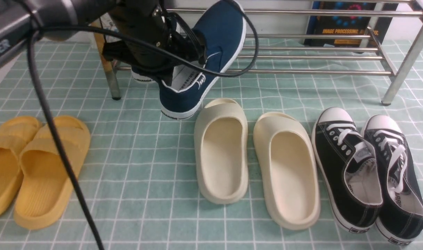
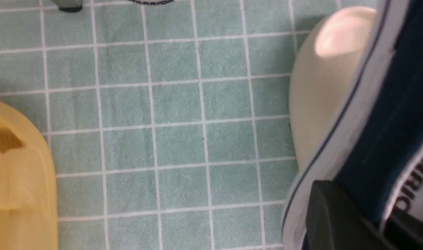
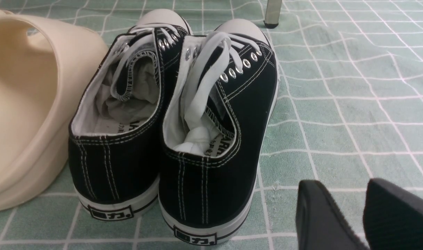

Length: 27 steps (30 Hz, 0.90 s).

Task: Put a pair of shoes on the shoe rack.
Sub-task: Use the left arm to put a shoe into the shoe rack

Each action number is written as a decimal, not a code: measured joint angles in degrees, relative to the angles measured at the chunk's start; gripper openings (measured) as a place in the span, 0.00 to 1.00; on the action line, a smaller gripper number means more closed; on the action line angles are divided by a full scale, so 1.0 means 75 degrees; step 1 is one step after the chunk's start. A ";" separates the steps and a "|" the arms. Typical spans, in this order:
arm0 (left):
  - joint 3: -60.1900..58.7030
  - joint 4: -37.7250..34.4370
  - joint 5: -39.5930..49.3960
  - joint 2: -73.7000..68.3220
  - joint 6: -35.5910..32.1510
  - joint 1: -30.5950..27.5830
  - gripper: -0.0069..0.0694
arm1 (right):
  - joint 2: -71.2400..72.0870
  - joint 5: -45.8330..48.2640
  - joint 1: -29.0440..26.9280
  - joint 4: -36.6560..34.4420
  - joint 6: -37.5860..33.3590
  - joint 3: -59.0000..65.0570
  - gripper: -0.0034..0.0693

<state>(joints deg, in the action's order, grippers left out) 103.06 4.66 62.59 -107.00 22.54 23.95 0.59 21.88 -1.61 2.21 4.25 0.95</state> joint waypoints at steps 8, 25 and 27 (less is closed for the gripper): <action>0.0298 -0.1294 -0.0216 -0.0706 -0.0237 -0.0944 0.09 | 0.0000 0.0000 0.0000 0.0000 0.0000 0.0000 0.38; -0.0186 -0.1867 0.1053 0.0202 -0.1814 -0.0707 0.09 | 0.0000 0.0000 0.0000 0.0000 0.0000 0.0000 0.38; -0.0599 -0.1819 0.1216 0.0427 -0.1839 -0.0706 0.09 | 0.0000 0.0000 0.0000 0.0000 0.0000 0.0000 0.38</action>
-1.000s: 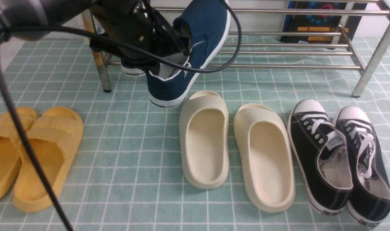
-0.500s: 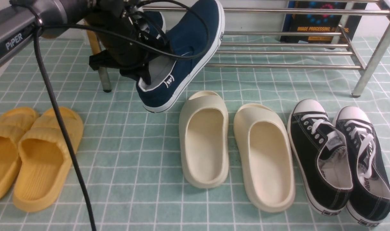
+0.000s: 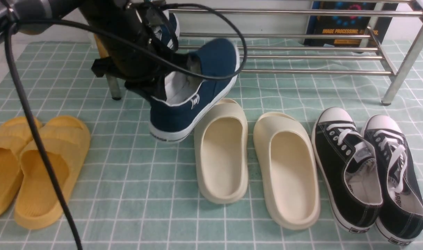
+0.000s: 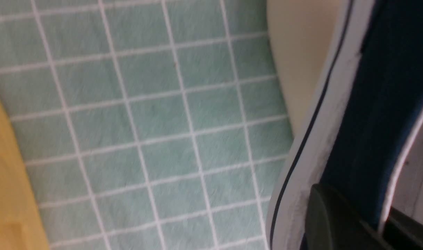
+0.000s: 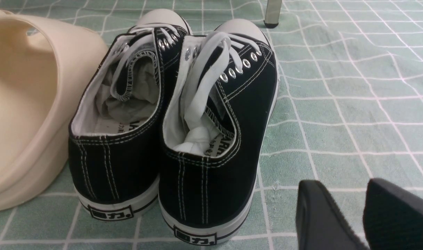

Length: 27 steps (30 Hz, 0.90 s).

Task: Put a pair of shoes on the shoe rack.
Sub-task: Use the left arm to put a shoe into the shoe rack

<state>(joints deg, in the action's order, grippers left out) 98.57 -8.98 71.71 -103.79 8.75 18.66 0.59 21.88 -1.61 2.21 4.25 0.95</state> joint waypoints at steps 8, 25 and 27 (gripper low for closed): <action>-0.0667 -0.0213 -0.1090 0.0272 0.0173 -0.0008 0.09 | 0.0000 0.0000 0.0000 0.0000 0.0000 0.0000 0.38; 0.0985 -0.0126 -0.3206 -0.1662 0.1670 -0.0033 0.09 | 0.0000 0.0000 0.0000 0.0000 0.0000 0.0000 0.38; 0.1559 -0.0135 -0.3196 -0.1962 0.1670 -0.0070 0.09 | 0.0000 0.0000 0.0000 0.0000 0.0000 0.0000 0.38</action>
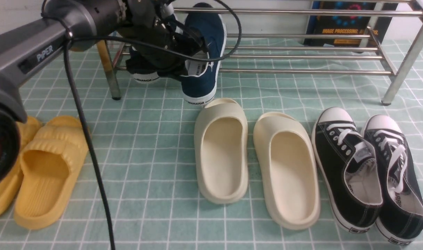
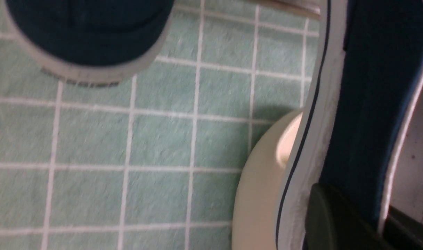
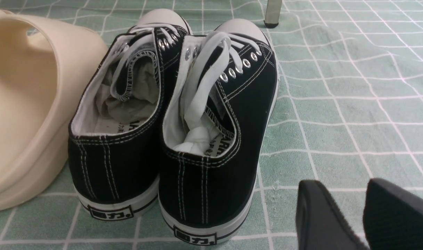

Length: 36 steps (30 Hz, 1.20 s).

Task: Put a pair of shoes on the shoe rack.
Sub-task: Use the left arm to put a shoe into the shoe rack

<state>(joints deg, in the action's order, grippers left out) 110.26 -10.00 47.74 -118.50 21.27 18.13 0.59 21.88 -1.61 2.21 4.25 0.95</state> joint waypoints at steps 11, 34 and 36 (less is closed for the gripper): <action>0.2058 -0.0185 0.0532 -0.1369 0.0091 -0.0773 0.09 | 0.0000 0.0000 0.0000 0.0000 0.0000 0.0000 0.38; 0.2184 -0.0538 -0.0353 -0.1558 -0.0357 -0.0765 0.32 | 0.0000 0.0000 0.0000 0.0000 0.0000 0.0000 0.38; 0.2217 -0.0554 -0.0425 -0.1558 -0.0357 -0.0765 0.40 | 0.0000 0.0000 0.0000 0.0000 0.0000 0.0000 0.38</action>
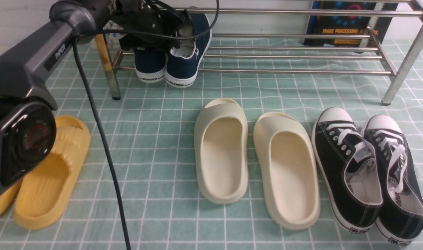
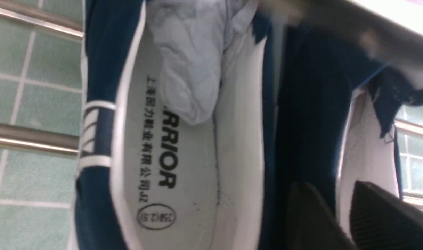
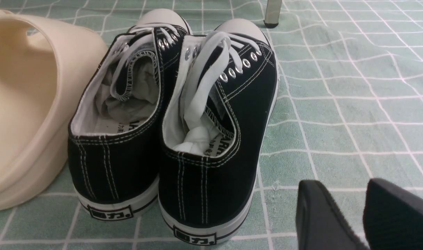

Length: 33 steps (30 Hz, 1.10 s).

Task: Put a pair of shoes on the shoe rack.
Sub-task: Use the left arm to put a shoe into the shoe rack

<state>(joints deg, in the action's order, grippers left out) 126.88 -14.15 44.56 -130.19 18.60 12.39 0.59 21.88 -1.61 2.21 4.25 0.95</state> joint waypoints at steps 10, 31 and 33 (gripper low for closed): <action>0.0000 0.0034 0.0392 0.0351 -0.0078 0.0000 0.42 | 0.0000 0.0000 0.0000 0.0000 0.0000 0.0000 0.38; -0.2925 0.0165 0.0834 0.1801 -0.1627 0.0442 0.07 | 0.0000 0.0000 0.0000 0.0000 0.0000 0.0000 0.38; -0.3039 0.0006 0.0105 0.1715 -0.1627 0.0459 0.07 | 0.0000 0.0000 0.0000 0.0000 0.0000 0.0000 0.38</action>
<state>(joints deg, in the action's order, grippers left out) 104.09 -14.10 45.35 -117.33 6.39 15.84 0.59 21.88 -1.61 2.21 4.25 0.95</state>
